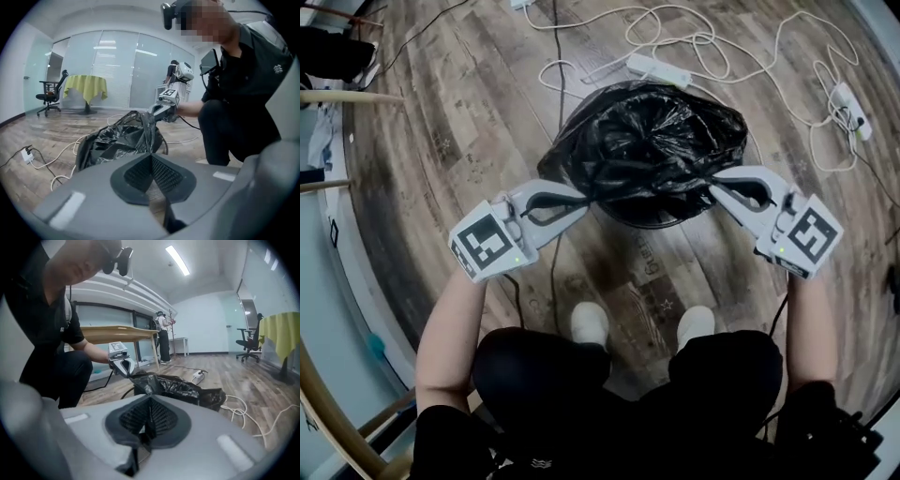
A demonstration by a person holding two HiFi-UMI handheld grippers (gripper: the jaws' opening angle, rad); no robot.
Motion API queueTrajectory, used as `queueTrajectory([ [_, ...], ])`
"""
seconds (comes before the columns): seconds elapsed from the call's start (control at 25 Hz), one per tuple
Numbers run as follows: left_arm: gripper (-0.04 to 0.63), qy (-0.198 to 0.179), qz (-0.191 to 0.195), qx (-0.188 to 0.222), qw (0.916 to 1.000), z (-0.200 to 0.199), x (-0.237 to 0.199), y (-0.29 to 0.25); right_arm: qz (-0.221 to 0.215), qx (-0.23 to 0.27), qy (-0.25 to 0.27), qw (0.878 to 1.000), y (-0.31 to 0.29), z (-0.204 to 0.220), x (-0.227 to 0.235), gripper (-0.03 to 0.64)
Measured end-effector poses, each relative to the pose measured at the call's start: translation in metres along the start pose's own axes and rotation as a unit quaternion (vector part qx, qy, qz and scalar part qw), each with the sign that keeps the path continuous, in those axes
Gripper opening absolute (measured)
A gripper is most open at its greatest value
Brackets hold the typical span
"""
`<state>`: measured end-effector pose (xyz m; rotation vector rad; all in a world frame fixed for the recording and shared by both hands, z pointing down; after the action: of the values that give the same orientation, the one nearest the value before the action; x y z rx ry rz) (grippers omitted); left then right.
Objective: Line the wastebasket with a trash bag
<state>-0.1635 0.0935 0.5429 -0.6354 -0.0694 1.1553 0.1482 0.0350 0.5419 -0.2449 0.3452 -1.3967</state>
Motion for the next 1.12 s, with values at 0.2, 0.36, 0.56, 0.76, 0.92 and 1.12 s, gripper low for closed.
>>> queueTrajectory([
  [0.2,0.006,0.003,0.036,-0.032,0.9988,0.030,0.027,-0.001,-0.046,0.022,-0.022,0.998,0.006,0.022,-0.046,0.003],
  [0.36,0.006,0.018,0.040,-0.049,0.9978,0.057,0.031,-0.009,-0.073,0.012,-0.050,0.996,-0.002,0.053,-0.068,0.003],
  [0.56,0.006,0.032,0.042,-0.071,0.9961,0.087,0.026,-0.030,-0.080,-0.008,-0.082,0.993,-0.015,0.091,-0.070,0.003],
  [0.76,0.006,0.077,0.015,-0.085,0.9933,0.124,0.001,-0.057,-0.073,-0.035,-0.127,0.989,-0.036,0.128,-0.063,0.003],
  [0.92,0.008,0.089,0.000,-0.077,0.9930,0.134,-0.011,-0.067,-0.072,-0.049,-0.143,0.986,-0.047,0.144,-0.056,0.003],
  [1.12,0.147,0.092,-0.015,-0.044,0.9947,0.129,-0.007,-0.024,-0.120,-0.058,-0.109,0.985,-0.014,0.125,-0.061,0.237],
])
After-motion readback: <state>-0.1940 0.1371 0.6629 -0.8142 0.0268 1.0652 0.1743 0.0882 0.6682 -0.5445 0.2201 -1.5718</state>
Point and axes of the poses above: the fingertips, and each gripper's own axes: y backward along the fingers, x to its right, z out of its underside, the point moved 9 cm from there along y, backward along the fingers, and after that the axes turned 12 degrees about y, right-handed, at the moved point
